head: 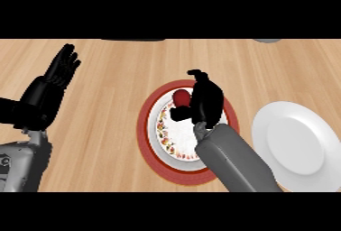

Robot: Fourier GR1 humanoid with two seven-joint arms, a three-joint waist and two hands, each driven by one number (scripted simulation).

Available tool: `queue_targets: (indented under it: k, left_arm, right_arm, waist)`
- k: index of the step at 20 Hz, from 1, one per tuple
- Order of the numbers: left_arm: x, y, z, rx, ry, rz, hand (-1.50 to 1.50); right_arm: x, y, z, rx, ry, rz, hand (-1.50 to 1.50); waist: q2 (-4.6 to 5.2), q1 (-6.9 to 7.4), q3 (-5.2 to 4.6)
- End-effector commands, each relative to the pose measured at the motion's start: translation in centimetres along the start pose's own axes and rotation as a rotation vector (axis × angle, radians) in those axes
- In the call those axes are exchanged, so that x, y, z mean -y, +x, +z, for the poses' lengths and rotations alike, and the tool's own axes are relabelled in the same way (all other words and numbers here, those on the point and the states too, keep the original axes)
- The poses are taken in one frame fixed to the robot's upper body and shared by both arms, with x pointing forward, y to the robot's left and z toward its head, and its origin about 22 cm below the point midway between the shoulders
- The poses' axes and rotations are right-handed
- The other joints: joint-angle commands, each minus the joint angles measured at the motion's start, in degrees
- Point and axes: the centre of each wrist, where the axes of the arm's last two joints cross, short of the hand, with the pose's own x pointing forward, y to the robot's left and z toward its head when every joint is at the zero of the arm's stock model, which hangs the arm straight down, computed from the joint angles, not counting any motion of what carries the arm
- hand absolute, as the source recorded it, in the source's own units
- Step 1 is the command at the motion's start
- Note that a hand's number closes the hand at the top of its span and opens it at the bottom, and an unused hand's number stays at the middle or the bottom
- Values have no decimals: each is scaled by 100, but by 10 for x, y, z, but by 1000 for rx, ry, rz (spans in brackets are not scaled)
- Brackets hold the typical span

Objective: Pick the tomato from the plate and place it in the plate

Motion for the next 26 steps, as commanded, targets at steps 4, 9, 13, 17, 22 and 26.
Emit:
queue_targets:
  k: [4, 9, 13, 17, 22, 26]
  left_arm:
    - [-15, 11, -2, -10, 4, 4, 0]
    - [-6, 8, -3, -8, -2, -5, 0]
    - [-12, 4, 8, -17, 41, -12, 0]
    - [-18, -8, 17, -19, 34, -9, 0]
    - [-4, -12, 28, -53, 38, 5, 0]
    - [-30, -10, 21, -38, 53, -1, 0]
  right_arm:
    - [-11, 5, -20, 17, -121, -239, -150]
    - [-5, 13, -15, 38, -205, -428, -150]
    - [18, 13, 0, 47, -214, -547, -150]
    - [30, -16, 13, -9, -256, -609, -150]
    - [70, -68, 36, -3, -316, -640, -150]
    - [98, -99, 70, 27, -302, -628, -150]
  waist:
    - [-3, 15, 2]
    - [-14, -24, 3]
    - [-83, -208, -2]
    - [-78, -268, -4]
    - [-85, -273, 1]
    - [-71, -278, -2]
